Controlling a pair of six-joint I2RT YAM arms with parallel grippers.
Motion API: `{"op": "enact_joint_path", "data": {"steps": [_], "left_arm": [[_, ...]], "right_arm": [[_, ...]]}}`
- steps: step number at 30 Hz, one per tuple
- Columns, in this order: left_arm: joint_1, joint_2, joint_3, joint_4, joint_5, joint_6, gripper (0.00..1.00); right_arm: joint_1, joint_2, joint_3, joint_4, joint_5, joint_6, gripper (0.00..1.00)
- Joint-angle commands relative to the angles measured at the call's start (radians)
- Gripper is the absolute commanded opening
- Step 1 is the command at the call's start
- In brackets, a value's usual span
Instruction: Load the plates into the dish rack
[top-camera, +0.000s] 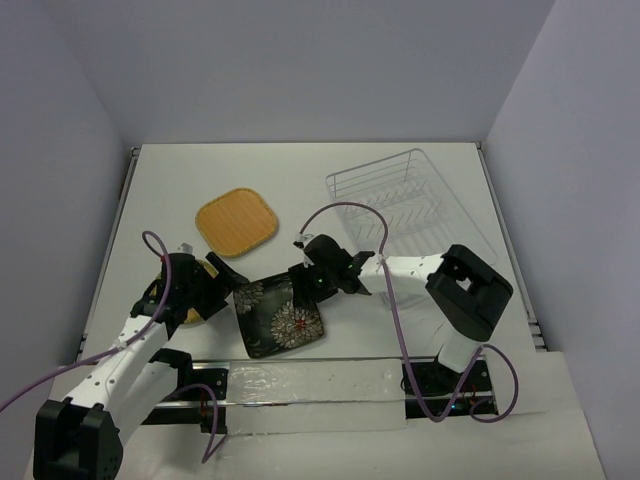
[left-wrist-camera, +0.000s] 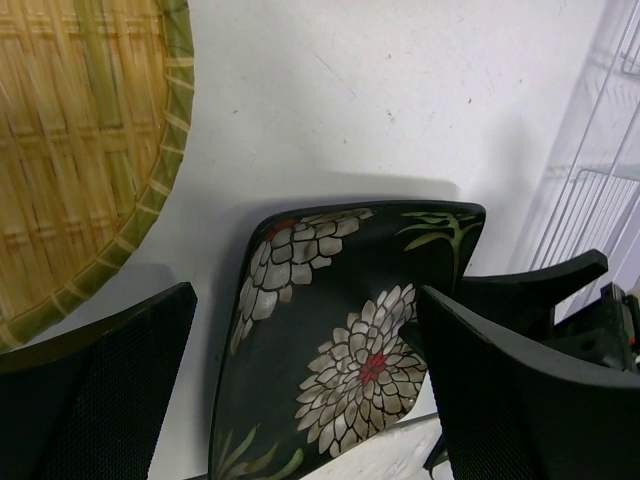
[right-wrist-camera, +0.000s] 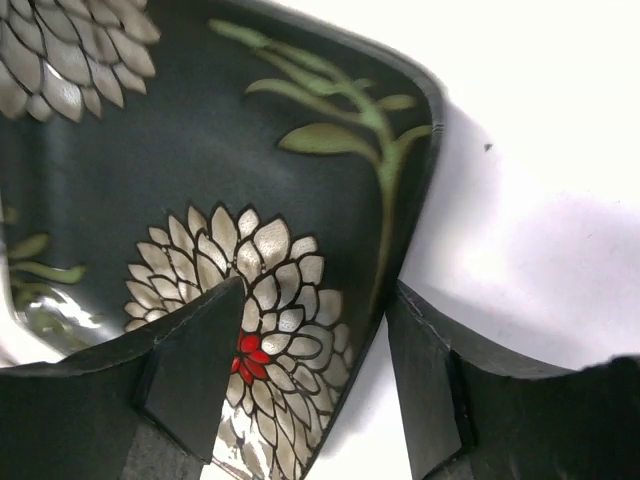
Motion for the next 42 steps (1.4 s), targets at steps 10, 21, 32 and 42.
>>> {"op": "enact_joint_path", "data": {"steps": [10, 21, 32, 42], "left_arm": [[-0.011, 0.006, 0.027, 0.055, -0.027, -0.010, 0.99], [-0.037, 0.073, -0.021, 0.137, -0.014, -0.034, 0.99], [-0.072, 0.123, 0.021, 0.200, -0.046, -0.027, 0.99], [-0.074, 0.048, 0.255, 0.025, -0.264, 0.033, 0.99]], "right_arm": [[-0.087, 0.088, -0.091, 0.139, -0.172, -0.026, 0.56], [-0.128, 0.138, -0.110, 0.188, -0.242, -0.042, 0.43], [-0.132, -0.005, -0.132, 0.190, -0.236, -0.110, 0.00], [-0.142, -0.523, -0.034, 0.118, 0.129, -0.172, 0.00]]}}
